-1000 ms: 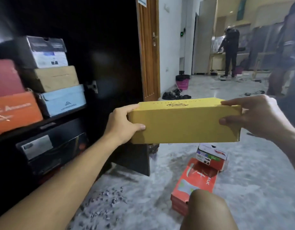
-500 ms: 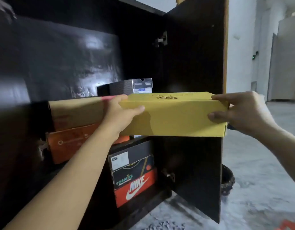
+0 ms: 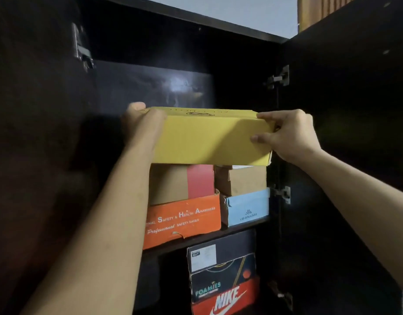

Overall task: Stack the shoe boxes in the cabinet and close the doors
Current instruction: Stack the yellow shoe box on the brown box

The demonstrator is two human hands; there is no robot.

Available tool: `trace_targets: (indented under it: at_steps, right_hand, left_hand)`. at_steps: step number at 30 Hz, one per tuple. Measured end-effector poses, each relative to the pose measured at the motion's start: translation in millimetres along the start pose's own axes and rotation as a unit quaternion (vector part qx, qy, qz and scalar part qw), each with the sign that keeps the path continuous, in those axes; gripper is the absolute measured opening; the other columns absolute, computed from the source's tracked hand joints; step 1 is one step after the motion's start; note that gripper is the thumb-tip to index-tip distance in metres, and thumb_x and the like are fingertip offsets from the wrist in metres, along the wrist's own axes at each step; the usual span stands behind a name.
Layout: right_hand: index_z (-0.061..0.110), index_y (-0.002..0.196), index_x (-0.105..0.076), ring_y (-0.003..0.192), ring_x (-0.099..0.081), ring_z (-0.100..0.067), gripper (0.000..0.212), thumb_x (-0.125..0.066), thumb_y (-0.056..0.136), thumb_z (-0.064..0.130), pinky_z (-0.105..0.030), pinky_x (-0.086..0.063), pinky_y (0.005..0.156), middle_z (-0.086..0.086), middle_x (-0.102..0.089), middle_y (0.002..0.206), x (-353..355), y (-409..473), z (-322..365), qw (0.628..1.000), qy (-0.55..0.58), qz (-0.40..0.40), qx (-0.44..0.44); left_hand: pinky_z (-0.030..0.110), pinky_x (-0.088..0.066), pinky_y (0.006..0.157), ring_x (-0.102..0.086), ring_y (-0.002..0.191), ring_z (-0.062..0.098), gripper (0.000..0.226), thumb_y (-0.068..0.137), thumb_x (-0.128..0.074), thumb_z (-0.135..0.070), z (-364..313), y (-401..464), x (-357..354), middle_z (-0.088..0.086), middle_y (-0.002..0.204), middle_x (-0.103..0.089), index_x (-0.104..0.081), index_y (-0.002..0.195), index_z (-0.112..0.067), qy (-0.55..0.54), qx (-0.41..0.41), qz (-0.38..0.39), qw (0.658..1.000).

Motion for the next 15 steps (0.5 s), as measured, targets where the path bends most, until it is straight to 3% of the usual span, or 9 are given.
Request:
trace_targets:
  at_steps: [3, 6, 8, 11, 15]
  right_hand:
    - [0.014, 0.127, -0.064, 0.097, -0.052, -0.013, 0.057, -0.083, 0.074, 0.022, -0.034, -0.054, 0.089, -0.009, -0.064, 0.121, -33.9, 19.3, 3.2, 1.0, 0.01, 0.01, 0.012]
    - [0.016, 0.127, -0.064, 0.1, -0.052, -0.015, 0.055, -0.082, 0.074, 0.022, -0.031, -0.05, 0.091, -0.008, -0.065, 0.119, -57.7, 40.9, 15.1, 1.0, 0.008, 0.017, 0.024]
    - [0.017, 0.124, -0.066, 0.108, -0.056, -0.021, 0.054, -0.082, 0.073, 0.023, -0.033, -0.05, 0.094, -0.007, -0.065, 0.118, -61.6, 56.4, 26.4, 0.999, 0.001, 0.01, 0.034]
    - [0.017, 0.121, -0.067, 0.106, -0.06, -0.025, 0.053, -0.083, 0.072, 0.022, -0.03, -0.052, 0.086, -0.009, -0.064, 0.117, -62.7, 70.9, 36.1, 0.999, -0.03, 0.015, 0.033]
    - [0.017, 0.119, -0.068, 0.098, -0.051, -0.017, 0.05, -0.084, 0.072, 0.025, -0.029, -0.047, 0.081, -0.008, -0.062, 0.111, -57.1, 74.8, 39.1, 0.998, -0.042, 0.016, 0.041]
  left_hand:
    - [0.03, -0.045, 0.088, -0.052, 0.109, 0.023, 0.06, 0.077, -0.059, -0.005, 11.6, 18.8, 7.9, 0.003, 0.125, -0.047, -0.045, 0.134, -0.018, 0.078, -0.012, -0.016, 0.997]
    - [0.034, -0.042, 0.105, -0.048, 0.123, 0.026, 0.064, 0.079, -0.052, 0.0, 30.4, 31.1, 17.8, 0.008, 0.138, -0.042, -0.039, 0.14, -0.015, 0.136, -0.015, -0.033, 0.99]
    - [0.038, -0.041, 0.107, -0.047, 0.125, 0.026, 0.067, 0.081, -0.052, 0.002, 47.1, 37.1, 22.5, 0.008, 0.141, -0.042, -0.035, 0.144, -0.016, 0.131, 0.002, -0.029, 0.991]
    - [0.042, -0.043, 0.106, -0.049, 0.124, 0.026, 0.068, 0.082, -0.057, 0.0, 59.7, 44.9, 26.9, 0.007, 0.14, -0.044, -0.037, 0.145, -0.018, 0.118, 0.005, -0.029, 0.993]
    - [0.037, -0.048, 0.098, -0.055, 0.115, 0.025, 0.072, 0.08, -0.064, 0.0, 47.7, 58.3, 32.9, 0.007, 0.136, -0.049, -0.038, 0.145, -0.017, 0.074, -0.005, -0.024, 0.997]
Point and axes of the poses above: each hand's wrist, its own y-axis towards the middle knuckle, its own x-axis out of the back of the hand, z = x × y, the point moved 7 cm from there along y, towards the middle knuckle
